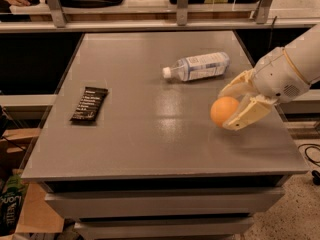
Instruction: Pick orange
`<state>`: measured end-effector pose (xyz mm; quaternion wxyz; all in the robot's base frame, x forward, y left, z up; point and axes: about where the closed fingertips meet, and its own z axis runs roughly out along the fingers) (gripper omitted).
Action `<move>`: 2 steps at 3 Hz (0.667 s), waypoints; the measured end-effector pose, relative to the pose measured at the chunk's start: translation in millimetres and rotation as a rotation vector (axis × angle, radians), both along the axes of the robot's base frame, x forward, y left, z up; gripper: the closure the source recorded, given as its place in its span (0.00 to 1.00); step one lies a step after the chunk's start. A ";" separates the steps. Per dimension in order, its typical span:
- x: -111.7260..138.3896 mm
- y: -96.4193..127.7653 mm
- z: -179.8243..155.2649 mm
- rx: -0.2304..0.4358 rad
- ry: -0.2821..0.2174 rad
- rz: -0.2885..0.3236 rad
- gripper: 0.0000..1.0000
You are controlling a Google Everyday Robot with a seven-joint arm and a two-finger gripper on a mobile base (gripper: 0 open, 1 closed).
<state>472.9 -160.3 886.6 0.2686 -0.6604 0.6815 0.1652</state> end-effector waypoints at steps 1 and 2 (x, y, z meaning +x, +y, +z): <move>0.2 0.3 12.7 0.007 -0.020 0.015 1.00; 7.2 -0.3 31.5 0.037 -0.063 0.042 1.00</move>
Offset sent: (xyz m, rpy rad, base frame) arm 0.0049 -0.0032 0.0304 0.0258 -0.0562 0.0319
